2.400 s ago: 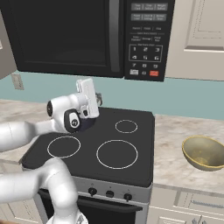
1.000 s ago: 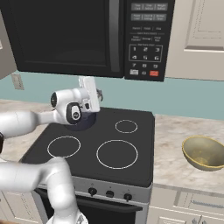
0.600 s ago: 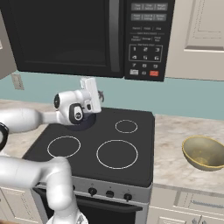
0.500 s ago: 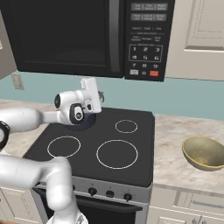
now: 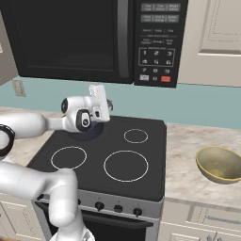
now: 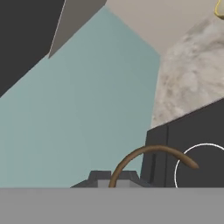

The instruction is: Open the cabinet and move the ladle to the pot. Then close the cabinet.

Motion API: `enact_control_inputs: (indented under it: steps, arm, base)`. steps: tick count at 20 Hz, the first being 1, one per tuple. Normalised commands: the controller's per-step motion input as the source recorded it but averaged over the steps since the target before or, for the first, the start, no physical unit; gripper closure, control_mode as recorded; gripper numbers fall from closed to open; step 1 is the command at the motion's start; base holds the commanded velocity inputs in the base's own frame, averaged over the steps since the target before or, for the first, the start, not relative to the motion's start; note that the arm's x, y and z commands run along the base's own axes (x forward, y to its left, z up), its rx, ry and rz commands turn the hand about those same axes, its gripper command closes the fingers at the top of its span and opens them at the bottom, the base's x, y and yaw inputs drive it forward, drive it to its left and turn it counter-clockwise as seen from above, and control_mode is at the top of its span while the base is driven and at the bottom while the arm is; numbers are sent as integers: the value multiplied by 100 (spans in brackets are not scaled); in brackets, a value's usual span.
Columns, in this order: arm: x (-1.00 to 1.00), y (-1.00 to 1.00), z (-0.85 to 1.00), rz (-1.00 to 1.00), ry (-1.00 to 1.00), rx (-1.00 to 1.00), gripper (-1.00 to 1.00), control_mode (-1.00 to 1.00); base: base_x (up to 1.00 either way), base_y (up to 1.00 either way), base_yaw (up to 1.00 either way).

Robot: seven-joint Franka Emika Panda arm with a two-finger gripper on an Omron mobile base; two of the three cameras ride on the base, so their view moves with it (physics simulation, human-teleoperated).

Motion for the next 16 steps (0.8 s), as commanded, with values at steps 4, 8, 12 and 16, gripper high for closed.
enact_control_inputs:
  steps: [4, 8, 12, 16]
  arm:
    - [17, 4, -7, 0, 10, 0, 100, -100]
    - [19, 7, -13, 0, 4, 0, 100, -100]
    - [19, 12, -18, 0, 3, 0, 100, -100]
    - [17, 12, -19, 0, 2, 0, 100, -100]
  base:
    - [0, 0, 0]
    - [0, 0, 0]
    - [0, 0, 0]
    - [0, 0, 0]
